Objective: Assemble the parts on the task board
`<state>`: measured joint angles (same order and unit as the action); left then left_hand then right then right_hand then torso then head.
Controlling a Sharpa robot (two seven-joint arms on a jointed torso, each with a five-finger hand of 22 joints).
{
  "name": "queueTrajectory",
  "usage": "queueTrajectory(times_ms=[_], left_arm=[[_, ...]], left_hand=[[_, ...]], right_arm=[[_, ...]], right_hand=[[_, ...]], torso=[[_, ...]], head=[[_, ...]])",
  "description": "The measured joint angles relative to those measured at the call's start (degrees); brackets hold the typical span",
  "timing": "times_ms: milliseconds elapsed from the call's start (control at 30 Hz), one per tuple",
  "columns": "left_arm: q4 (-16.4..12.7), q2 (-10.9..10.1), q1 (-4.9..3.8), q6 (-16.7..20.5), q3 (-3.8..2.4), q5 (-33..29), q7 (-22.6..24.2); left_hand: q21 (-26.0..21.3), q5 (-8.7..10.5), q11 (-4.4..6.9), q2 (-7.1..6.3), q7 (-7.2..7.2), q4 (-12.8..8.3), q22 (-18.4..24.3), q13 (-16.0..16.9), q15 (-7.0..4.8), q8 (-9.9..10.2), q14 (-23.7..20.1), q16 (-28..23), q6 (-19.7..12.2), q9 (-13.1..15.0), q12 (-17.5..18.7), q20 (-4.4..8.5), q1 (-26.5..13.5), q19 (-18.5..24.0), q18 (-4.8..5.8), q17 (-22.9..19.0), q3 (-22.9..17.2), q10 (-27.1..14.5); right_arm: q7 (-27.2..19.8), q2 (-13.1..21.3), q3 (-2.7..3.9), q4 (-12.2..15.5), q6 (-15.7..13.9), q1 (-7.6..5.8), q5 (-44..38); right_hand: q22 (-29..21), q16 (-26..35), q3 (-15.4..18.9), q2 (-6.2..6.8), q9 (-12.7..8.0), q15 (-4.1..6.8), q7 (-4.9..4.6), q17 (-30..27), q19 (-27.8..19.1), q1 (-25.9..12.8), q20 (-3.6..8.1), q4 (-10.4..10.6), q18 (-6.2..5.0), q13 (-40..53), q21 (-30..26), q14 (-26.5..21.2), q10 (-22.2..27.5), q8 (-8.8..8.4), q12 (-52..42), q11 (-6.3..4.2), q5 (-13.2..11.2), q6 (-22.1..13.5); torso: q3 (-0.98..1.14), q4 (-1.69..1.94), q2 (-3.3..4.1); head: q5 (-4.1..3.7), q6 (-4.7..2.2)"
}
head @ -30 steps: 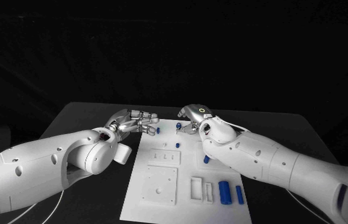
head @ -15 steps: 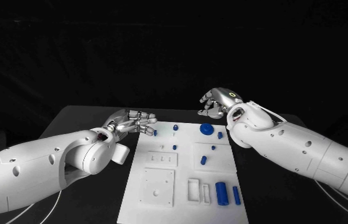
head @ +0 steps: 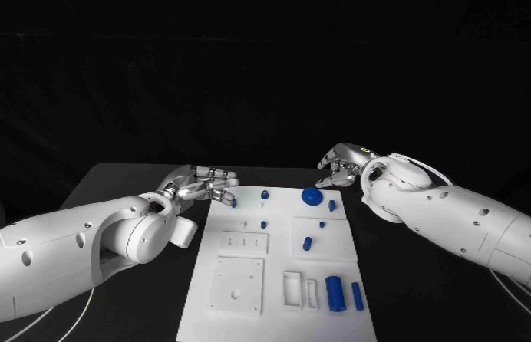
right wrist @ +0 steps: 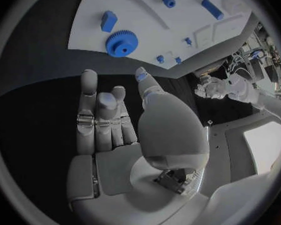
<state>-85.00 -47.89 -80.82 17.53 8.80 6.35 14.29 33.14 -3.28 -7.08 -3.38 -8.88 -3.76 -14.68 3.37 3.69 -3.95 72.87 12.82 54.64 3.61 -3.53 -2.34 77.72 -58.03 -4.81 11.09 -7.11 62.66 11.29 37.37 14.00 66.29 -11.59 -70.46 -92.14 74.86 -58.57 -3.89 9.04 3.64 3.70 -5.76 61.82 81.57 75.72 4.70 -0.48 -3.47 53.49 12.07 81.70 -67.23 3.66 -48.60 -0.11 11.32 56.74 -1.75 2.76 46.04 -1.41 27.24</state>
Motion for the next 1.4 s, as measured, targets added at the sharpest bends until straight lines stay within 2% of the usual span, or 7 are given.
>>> queueTrajectory(times_ms=[100, 133, 367, 667, 967, 1300, 1400], left_arm=[[0.1, 0.0, 0.00, 0.0, 0.01, 0.2, -0.1], [0.2, 0.0, 0.00, 0.0, 0.01, 0.3, -0.1], [0.3, 0.2, 0.00, -0.2, 0.01, 0.6, -0.1], [0.5, 0.3, 0.00, -0.5, 0.01, 0.8, -0.2], [0.6, 0.6, 0.00, -0.7, 0.01, 0.8, -0.3], [0.7, 0.7, 0.00, -0.9, 0.01, 0.9, -0.3], [0.7, 0.7, 0.00, -0.9, 0.01, 0.9, -0.3]], left_hand=[[0.0, 0.00, 0.00, 0.00, 0.00, 0.0, 0.0, 0.0, 0.00, 0.0, 0.0, 0.0, 0.0, 0.0, 0.0, 0.00, 0.0, 0.0, 0.00, 0.0, 0.0, 0.0], [0.0, 0.00, 0.00, 0.00, 0.00, 0.0, 0.0, 0.0, 0.00, 0.0, 0.0, 0.0, 0.0, 0.0, 0.0, 0.00, 0.0, 0.0, 0.00, 0.0, 0.0, 0.0], [0.0, 0.00, 0.00, 0.00, 0.00, 0.0, 0.0, 0.0, 0.00, 0.0, 0.0, 0.0, 0.0, 0.0, 0.0, 0.00, 0.0, 0.0, 0.01, 0.0, 0.0, 0.0], [0.2, 0.00, 0.15, 0.00, 0.00, -0.2, 0.0, 0.0, 0.00, 0.0, 0.0, 0.0, 0.0, 0.0, 0.0, 0.21, 0.0, 0.2, 0.35, 0.0, -0.2, -0.2], [0.2, 0.00, 0.14, 0.00, 0.00, -0.3, 0.0, 0.0, 0.00, 0.0, 0.0, 0.0, 0.0, 0.0, 0.0, 0.21, 0.0, 0.2, 0.36, 0.0, 0.0, -0.1], [0.4, 0.00, 0.14, 0.00, 0.00, -0.3, 0.0, 0.0, 0.00, 0.0, 0.0, 0.0, 0.0, 0.0, 0.0, 0.20, 0.0, 0.2, 0.36, 0.0, 0.0, -0.1], [0.4, 0.00, 0.14, 0.00, 0.00, -0.3, 0.0, 0.0, 0.00, 0.0, 0.0, 0.0, 0.0, 0.0, 0.0, 0.14, 0.0, 0.3, 0.36, 0.0, 0.0, -0.1]], right_arm=[[-0.5, -0.3, 0.00, -0.7, 1.4, 0.00, 0.6], [-0.7, -0.5, 0.00, -1.0, 1.9, 0.00, 0.8], [-1.4, -1.9, -0.53, -3.2, 4.0, 0.15, 1.2], [-2.1, -3.5, -0.94, -5.1, 4.7, 0.80, 1.2], [-2.5, -5.2, -1.54, -6.7, 4.5, 1.33, 0.7], [-2.5, -5.6, -1.68, -7.8, 4.4, 1.57, 0.1], [-2.5, -5.6, -1.68, -8.1, 4.3, 1.58, -0.1]], right_hand=[[0.1, -0.7, 0.5, 0.00, 0.0, -0.20, -0.08, 3.2, 0.3, 0.0, -0.30, 0.0, 0.00, 4.0, 5.9, 1.1, -1.1, 0.00, -3.3, 0.01, 0.0, -0.1], [0.1, -0.9, 0.6, 0.00, 0.0, -0.22, -0.19, 3.9, 0.2, 0.0, -0.42, -0.1, -0.50, 4.8, 7.0, 1.1, -1.5, 0.00, -4.0, -0.01, 0.1, -0.2], [0.1, -1.6, 0.5, -0.21, 0.0, -0.24, -0.13, 5.8, -0.1, -0.2, -0.72, -0.7, -0.92, 7.4, 10.9, 1.5, -2.5, 0.00, -6.2, 0.03, 0.2, 0.1], [0.1, -1.9, 0.2, -0.69, 0.0, -0.44, -0.08, 6.3, -0.4, -0.7, -1.04, -1.4, -0.92, 8.2, 12.1, 1.7, -2.7, 0.00, -7.1, -0.20, 0.7, 0.6], [0.1, -1.9, -0.7, -0.91, 0.0, -0.44, -0.03, 6.4, -0.6, -0.9, -1.24, -2.0, -0.93, 9.0, 12.7, 1.7, -3.3, 0.00, -7.9, 0.08, 0.7, 0.6], [0.1, -1.9, -1.7, -1.01, 0.0, -0.44, -0.02, 6.7, -0.6, -1.0, -1.23, -2.6, -0.92, 9.4, 13.4, 1.7, -3.3, 0.00, -8.2, 0.00, 1.1, 0.6], [0.1, -2.3, -2.5, -1.14, 0.0, -0.44, -0.02, 6.9, -0.6, -1.1, -1.23, -3.2, -1.66, 9.4, 13.8, 1.7, -3.3, 0.00, -8.2, 0.00, 1.1, 0.6]], torso=[[-0.04, -0.02, 0.00], [-0.03, -0.03, 0.00], [-0.07, -0.04, -0.04], [-0.11, 0.05, -0.04], [-0.14, 0.07, -0.05], [-0.16, 0.02, -0.09], [-0.16, 0.01, -0.10]], head=[[-0.12, 0.13], [-0.15, 0.16], [-0.61, 0.55], [-1.06, 0.92], [-0.77, 1.02], [-0.47, 0.94], [-0.44, 0.94]])
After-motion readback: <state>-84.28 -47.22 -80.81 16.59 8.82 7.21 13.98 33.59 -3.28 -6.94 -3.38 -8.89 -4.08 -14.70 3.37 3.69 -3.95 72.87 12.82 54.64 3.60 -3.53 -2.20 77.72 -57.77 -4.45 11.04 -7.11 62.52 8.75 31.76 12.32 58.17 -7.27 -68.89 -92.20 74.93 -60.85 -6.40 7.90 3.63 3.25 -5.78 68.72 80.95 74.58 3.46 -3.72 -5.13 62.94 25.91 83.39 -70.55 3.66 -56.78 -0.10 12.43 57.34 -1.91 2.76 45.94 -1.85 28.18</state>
